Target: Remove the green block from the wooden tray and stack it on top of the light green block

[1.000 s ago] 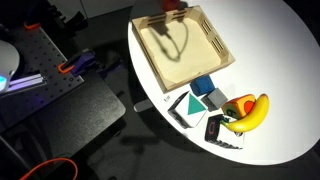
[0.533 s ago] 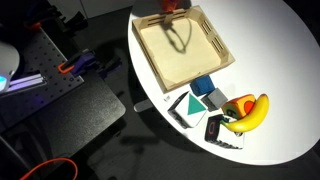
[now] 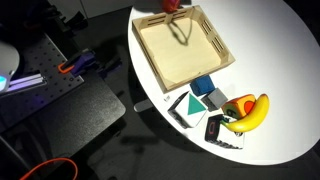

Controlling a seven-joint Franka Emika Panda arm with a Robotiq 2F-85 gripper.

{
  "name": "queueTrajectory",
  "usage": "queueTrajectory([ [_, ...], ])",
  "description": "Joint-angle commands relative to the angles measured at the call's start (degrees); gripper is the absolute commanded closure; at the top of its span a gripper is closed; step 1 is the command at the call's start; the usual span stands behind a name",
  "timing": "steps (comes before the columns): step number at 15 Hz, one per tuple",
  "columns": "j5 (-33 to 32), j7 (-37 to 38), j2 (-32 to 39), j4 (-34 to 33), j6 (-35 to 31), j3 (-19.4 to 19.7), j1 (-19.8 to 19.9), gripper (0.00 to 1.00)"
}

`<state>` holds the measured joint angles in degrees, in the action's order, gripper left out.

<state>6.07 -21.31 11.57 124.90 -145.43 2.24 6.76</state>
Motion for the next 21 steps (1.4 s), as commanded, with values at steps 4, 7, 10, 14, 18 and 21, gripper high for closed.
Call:
queueTrajectory([
  [4,1.05,-1.55,0.57,-2.23,4.19,-0.58,1.03,0.19],
  [7,1.06,-1.67,-0.05,-1.82,5.55,-0.42,1.29,0.03],
  [10,1.29,-2.12,-0.88,-1.41,6.82,-0.31,1.69,0.00],
  [14,2.05,-3.10,-2.51,-0.71,7.90,-0.30,2.20,0.00],
  [18,3.49,-5.55,-5.15,0.70,7.01,-0.11,2.37,0.00],
  [21,1.82,-2.94,-7.11,1.79,8.41,0.81,1.81,0.00],
])
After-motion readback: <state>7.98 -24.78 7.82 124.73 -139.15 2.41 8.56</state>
